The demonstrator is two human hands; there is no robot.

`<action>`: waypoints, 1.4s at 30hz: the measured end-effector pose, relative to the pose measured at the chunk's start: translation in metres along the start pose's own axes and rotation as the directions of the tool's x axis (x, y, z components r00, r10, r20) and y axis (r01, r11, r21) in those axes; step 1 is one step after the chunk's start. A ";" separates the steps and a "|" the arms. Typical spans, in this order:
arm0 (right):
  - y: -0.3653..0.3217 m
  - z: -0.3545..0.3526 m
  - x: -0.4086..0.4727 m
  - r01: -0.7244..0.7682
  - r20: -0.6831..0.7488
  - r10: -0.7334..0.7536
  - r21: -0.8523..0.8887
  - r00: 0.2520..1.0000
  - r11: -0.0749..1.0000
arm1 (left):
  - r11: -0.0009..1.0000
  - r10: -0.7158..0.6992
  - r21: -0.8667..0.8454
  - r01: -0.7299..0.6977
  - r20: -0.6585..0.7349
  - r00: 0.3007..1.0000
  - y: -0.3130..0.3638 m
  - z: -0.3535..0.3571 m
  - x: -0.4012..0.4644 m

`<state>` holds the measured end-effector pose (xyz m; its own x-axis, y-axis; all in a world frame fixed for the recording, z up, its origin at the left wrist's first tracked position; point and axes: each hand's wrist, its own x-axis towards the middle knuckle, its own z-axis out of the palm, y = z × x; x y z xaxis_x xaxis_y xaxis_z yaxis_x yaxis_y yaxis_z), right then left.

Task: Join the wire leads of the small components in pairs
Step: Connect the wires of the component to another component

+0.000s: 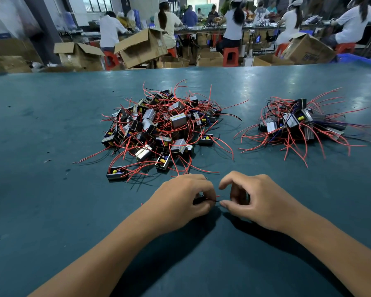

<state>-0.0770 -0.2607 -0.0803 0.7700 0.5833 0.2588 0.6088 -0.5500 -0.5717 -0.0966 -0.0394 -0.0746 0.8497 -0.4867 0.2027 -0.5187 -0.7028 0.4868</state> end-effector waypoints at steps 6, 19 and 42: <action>0.003 0.000 0.001 0.005 0.021 -0.004 -0.019 1.000 1.000 | 0.997 0.064 -0.051 -0.066 -0.042 0.997 -0.001 -0.003 0.001; 0.008 0.000 0.000 0.015 0.017 -0.016 0.008 1.000 1.000 | 0.892 -0.343 0.119 0.436 -0.451 0.824 -0.089 -0.102 -0.026; 0.006 -0.002 -0.001 -0.012 0.046 0.014 -0.046 0.999 0.999 | 0.901 -0.410 -0.171 0.398 -0.037 0.911 -0.104 -0.137 -0.058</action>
<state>-0.0737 -0.2656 -0.0826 0.7690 0.6021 0.2146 0.6076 -0.5842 -0.5381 -0.0791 0.1330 -0.0209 0.9905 -0.1365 0.0162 -0.1126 -0.7384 0.6649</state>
